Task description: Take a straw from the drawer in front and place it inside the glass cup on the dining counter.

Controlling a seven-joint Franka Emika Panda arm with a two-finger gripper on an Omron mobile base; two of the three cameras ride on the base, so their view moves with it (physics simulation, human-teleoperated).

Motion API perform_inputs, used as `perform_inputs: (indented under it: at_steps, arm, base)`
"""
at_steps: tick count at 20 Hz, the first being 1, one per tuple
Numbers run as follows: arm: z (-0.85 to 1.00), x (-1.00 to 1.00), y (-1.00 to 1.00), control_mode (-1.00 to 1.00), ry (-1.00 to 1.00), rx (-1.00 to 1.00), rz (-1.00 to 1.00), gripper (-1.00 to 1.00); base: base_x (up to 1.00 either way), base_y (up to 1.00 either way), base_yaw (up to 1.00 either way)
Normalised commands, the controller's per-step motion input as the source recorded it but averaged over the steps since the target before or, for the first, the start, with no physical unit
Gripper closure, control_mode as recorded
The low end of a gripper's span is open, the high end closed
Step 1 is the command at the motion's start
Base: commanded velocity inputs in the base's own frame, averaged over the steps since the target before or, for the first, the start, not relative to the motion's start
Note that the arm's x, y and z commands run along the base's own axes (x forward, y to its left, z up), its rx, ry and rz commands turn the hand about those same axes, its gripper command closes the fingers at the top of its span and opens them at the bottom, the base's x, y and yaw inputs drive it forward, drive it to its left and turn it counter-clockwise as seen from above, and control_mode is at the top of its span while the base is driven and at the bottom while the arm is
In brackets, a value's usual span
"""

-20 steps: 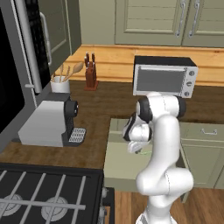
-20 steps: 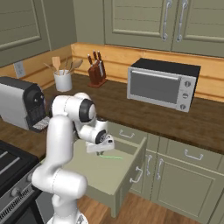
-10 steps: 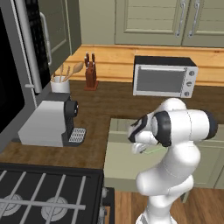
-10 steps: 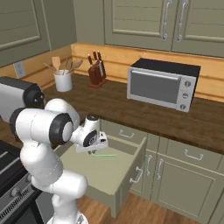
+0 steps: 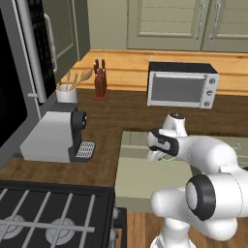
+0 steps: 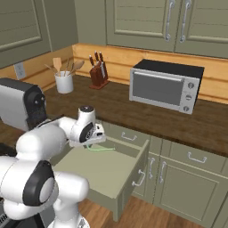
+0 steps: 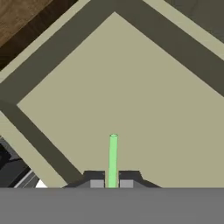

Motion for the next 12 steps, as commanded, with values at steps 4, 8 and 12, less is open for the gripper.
perform_inputs:
  at_steps: [4,8,12]
  arm:
    - [1.00,0.00,0.01,-1.00,0.00,0.00,-0.05,1.00]
    - [1.00,0.00,0.00,-1.00,0.02,0.01,-0.10,1.00]
    - [1.00,0.00,0.00,-1.00,0.03,0.08,-0.16,1.00]
  base:
    - [0.00,0.00,0.00]
    - [0.00,0.00,0.00]
    - [0.00,0.00,0.00]
